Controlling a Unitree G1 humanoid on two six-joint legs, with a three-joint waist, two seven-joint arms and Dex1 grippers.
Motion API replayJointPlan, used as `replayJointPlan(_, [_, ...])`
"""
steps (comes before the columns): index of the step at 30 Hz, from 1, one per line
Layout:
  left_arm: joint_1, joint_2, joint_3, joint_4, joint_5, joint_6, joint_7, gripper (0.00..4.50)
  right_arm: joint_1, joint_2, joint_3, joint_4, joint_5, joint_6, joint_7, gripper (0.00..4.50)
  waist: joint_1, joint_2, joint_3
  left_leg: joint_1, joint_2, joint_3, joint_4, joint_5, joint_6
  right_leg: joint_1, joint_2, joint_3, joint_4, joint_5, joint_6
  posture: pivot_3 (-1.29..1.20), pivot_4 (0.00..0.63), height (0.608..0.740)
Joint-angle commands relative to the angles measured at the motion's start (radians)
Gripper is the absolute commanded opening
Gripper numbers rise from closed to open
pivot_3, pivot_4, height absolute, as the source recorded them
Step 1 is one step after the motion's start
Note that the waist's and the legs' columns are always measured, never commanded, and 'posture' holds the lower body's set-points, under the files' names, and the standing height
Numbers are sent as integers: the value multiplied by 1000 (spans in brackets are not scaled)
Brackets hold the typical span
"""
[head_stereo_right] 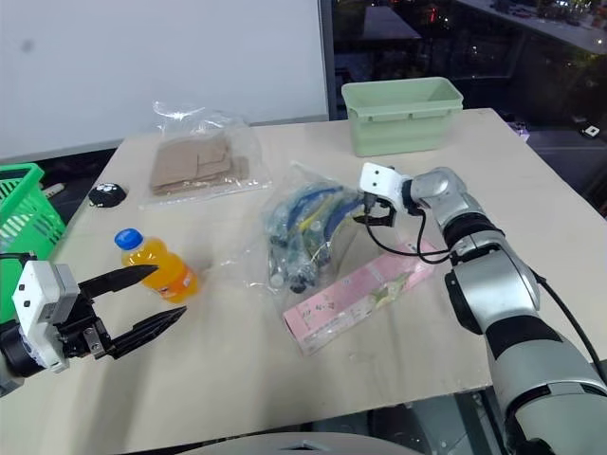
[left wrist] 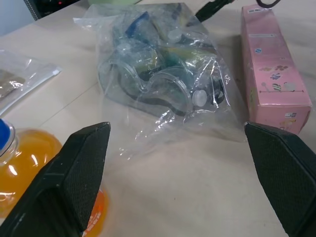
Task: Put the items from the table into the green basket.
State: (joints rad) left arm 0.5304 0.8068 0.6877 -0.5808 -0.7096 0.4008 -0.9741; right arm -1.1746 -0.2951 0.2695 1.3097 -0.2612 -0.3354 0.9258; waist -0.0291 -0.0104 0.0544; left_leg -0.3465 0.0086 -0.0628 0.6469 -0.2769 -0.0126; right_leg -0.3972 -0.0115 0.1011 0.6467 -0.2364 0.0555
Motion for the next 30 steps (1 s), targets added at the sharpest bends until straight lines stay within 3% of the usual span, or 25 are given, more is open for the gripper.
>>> replayJointPlan(1, [-3,-4,34,-42,-3,3,13,4472,-33,15,-13,6,-9,17,-19,4500,11,0,0,0,0,0,0,0,0,0,0,0,0,0,0,210,0,740])
replayJointPlan(2, [-1,-5,36,-45,-3,4,14,4472,-33,22,-18,7,-6,18,-13,4500,16,0,0,0,0,0,0,0,0,0,0,0,0,0,0,210,0,740])
replayJointPlan(4, [4,-10,43,-46,0,3,16,4500,-32,33,-29,6,4,13,3,3724,18,0,0,0,0,0,0,0,0,0,0,0,0,0,0,213,0,740])
replayJointPlan(8, [0,-18,40,-46,0,39,63,4500,-27,41,-38,-1,10,-27,39,1762,19,0,0,0,0,0,0,0,0,0,0,0,0,0,0,211,0,740])
replayJointPlan(12, [-10,-34,32,-47,-51,54,52,4500,-26,41,-50,-5,12,-47,50,133,16,0,0,0,0,0,0,0,0,0,0,0,0,0,0,205,0,740])
replayJointPlan(22, [-86,-7,9,-46,-171,116,27,4500,-62,-17,-120,-53,72,-80,109,55,16,1,1,0,0,-1,0,0,0,0,0,-1,0,0,0,148,0,740])
replayJointPlan(30, [-240,26,-87,14,-178,119,-4,4500,-105,-174,-218,-293,185,68,180,55,16,3,2,-2,-1,-2,1,0,0,0,0,-2,0,0,0,69,0,740])
